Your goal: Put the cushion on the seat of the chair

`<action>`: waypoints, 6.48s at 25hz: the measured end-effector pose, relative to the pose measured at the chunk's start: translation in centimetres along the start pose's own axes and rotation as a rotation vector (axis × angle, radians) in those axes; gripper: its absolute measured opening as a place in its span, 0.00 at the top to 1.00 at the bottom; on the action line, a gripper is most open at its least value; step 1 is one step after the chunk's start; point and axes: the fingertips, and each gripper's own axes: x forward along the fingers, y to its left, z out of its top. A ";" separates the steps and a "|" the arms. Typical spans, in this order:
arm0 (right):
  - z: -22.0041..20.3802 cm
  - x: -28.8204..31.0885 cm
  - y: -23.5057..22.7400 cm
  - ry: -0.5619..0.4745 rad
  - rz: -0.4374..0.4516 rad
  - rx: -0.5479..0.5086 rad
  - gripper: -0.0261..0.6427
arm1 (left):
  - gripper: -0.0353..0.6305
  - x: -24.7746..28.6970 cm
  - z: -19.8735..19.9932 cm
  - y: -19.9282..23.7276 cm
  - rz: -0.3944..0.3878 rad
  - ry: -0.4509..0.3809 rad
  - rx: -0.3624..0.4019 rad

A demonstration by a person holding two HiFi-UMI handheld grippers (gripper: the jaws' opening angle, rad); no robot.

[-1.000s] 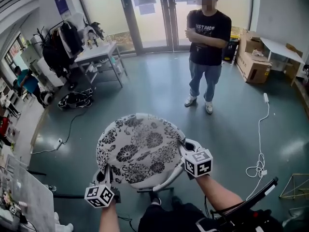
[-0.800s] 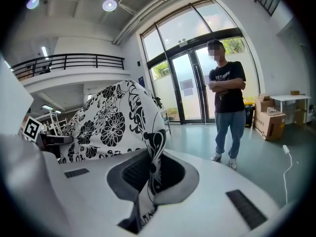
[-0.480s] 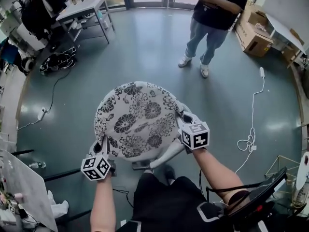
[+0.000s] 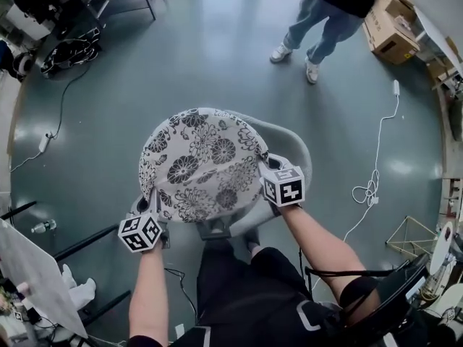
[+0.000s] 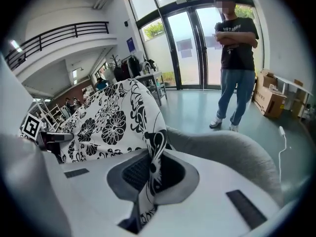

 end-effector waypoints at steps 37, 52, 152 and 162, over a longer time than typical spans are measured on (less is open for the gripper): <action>-18.8 20.1 -3.7 0.428 -0.110 0.043 0.93 | 0.91 17.6 -16.6 9.8 0.011 0.369 0.120; -21.7 22.9 -4.9 0.459 -0.149 0.025 0.88 | 0.86 20.1 -18.6 11.4 0.055 0.380 0.192; 10.4 -31.6 17.8 -0.619 0.196 -0.192 0.95 | 0.94 -33.8 10.1 -15.9 -0.149 -0.629 0.266; 10.2 -31.5 19.6 -0.621 0.186 -0.198 0.95 | 0.94 -35.4 10.7 -15.0 -0.154 -0.664 0.286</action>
